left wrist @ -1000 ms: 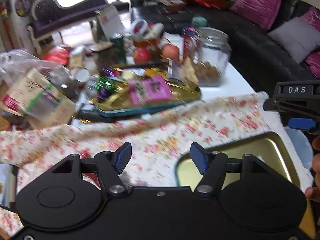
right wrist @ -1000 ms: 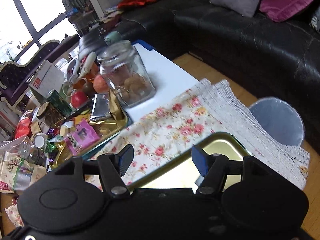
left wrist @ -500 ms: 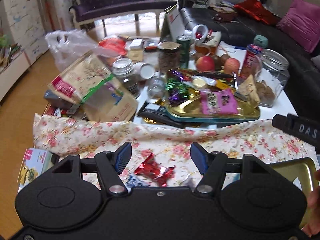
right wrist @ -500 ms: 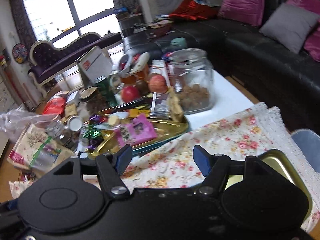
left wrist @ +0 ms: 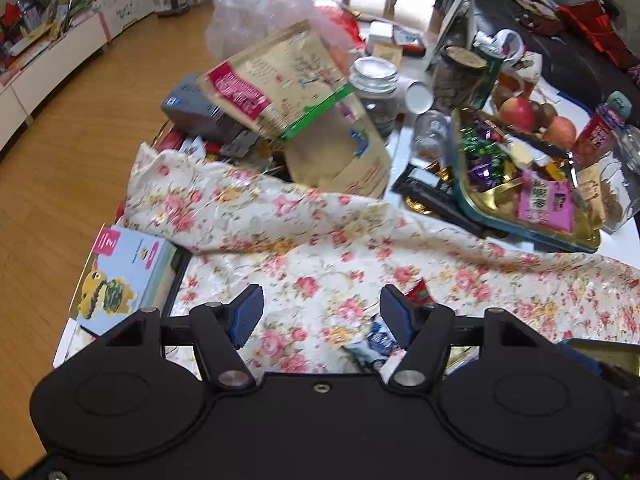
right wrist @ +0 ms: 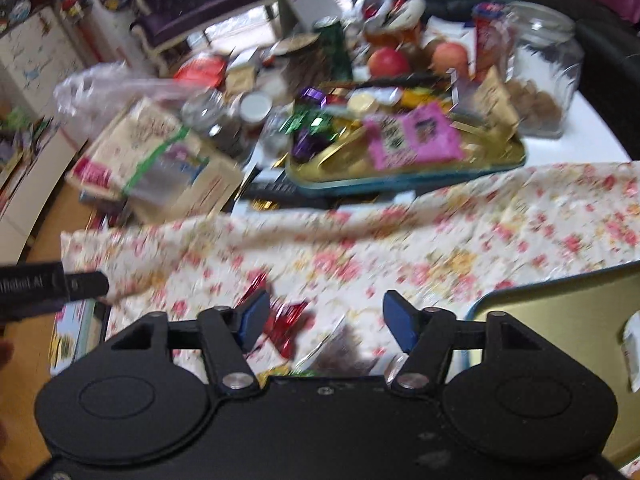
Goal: Organize snacks
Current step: 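Move both grippers back over the candy pile, then grasp the yellow-silver packet with the left gripper while the right grasps the HAWTHORN STRIP packet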
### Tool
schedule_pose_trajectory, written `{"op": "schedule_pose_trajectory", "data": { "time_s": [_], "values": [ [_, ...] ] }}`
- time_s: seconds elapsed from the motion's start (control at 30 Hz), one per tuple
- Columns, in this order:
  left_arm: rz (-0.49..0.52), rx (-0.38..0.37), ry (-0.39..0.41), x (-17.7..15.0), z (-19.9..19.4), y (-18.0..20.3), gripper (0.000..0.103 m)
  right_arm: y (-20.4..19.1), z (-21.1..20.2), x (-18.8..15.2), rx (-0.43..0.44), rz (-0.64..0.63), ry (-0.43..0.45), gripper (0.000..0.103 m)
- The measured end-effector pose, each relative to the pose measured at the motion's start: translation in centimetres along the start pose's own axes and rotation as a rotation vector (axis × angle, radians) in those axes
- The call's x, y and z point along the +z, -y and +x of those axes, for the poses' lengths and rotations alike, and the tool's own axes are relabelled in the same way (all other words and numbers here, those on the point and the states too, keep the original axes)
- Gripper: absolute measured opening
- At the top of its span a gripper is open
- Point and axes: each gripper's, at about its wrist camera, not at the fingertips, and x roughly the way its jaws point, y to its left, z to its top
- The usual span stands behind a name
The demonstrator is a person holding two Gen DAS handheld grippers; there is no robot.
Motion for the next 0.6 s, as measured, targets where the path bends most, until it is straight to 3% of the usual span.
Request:
{"op": "schedule_pose_trajectory", "data": {
  "time_s": [0.23, 0.6],
  "values": [
    [0.000, 0.019, -0.133, -1.0, 2.7, -2.6, 0.067, -2.4, 2.7, -2.7, 0.054, -0.075, -0.155, 0.056],
    [0.100, -0.014, -0.330, -5.4, 7.2, -2.7, 0.067, -0.5, 5.4, -4.8, -0.002, -0.058, -0.339, 0.055]
  ]
}}
